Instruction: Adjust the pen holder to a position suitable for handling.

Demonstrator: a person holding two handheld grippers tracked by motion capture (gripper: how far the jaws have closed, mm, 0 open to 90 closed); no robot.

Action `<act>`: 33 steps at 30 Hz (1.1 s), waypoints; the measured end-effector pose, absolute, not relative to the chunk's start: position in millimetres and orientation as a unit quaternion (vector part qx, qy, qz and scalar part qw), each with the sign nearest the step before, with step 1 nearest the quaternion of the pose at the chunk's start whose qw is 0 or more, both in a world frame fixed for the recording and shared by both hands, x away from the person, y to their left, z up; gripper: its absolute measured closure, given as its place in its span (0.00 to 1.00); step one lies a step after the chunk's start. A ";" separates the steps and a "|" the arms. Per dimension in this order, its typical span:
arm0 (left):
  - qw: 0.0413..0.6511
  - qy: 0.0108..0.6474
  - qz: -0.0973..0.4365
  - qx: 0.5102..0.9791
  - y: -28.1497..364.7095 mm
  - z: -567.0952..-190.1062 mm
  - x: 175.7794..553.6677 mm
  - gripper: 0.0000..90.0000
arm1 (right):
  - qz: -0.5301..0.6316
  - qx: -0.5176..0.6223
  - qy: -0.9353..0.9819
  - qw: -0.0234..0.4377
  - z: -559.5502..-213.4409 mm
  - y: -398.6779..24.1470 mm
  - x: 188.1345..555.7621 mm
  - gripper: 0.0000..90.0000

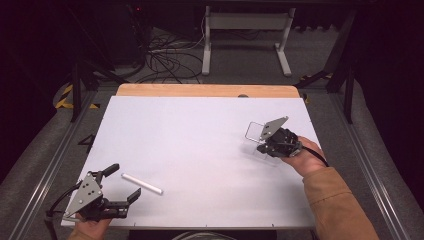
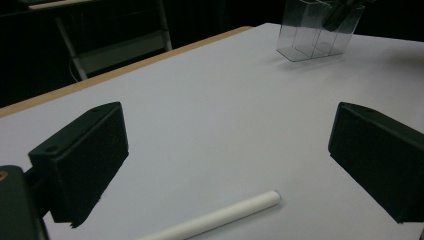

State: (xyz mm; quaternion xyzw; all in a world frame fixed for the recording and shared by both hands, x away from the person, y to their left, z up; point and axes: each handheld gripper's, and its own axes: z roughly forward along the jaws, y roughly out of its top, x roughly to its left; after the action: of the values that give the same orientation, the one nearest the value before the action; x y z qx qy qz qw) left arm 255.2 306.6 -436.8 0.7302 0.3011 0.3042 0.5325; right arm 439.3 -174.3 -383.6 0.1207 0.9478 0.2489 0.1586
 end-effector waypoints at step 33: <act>0.541 0.306 0.298 0.724 313.8 -437.5 250.1 0.04 | 0.227 -0.024 0.969 0.092 -396.1 -25.5 438.9 0.94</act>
State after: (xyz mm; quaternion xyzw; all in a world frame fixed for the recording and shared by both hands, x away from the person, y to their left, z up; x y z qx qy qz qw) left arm 250.1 313.8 -437.5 0.7242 0.3064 0.2981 0.5412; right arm 438.9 -25.5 -396.1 -0.0237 0.9693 0.2268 0.0922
